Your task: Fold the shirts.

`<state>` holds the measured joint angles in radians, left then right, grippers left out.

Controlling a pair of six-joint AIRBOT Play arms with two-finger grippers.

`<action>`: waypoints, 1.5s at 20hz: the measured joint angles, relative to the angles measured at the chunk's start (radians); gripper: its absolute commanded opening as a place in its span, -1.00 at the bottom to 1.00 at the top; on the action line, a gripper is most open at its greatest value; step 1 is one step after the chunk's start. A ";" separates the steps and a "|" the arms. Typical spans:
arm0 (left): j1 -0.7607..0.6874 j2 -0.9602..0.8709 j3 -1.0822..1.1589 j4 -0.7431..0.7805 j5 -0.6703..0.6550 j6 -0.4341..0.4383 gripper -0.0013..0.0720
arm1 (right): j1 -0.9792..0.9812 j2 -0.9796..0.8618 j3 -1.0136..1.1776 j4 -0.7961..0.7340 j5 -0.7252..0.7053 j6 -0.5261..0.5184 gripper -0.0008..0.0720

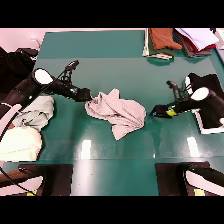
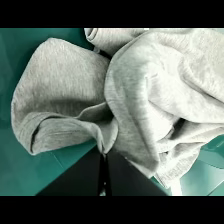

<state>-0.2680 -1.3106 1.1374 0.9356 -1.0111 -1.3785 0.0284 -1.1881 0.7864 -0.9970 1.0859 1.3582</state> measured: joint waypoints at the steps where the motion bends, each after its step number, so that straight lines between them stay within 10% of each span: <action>1: 0.000 0.000 0.001 0.002 0.000 0.000 -0.91 | 0.011 -0.032 -0.008 0.036 -0.021 -0.015 0.22; 3: 0.000 0.000 0.003 0.004 -0.002 0.000 -0.91 | 0.043 -0.093 -0.005 0.087 -0.055 -0.038 -0.04; 6: 0.001 0.000 0.003 0.006 -0.002 0.000 -0.91 | 0.092 -0.157 0.032 0.127 -0.110 -0.057 -0.94; 30: 0.001 0.460 0.647 0.150 -0.063 -0.013 -0.91 | -0.148 0.377 0.866 -0.024 0.261 -0.026 -0.95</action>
<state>-0.2672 -0.8501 1.7840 1.0855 -1.0740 -1.3911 -0.1192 -0.8108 1.6527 -1.0210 1.3468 1.3327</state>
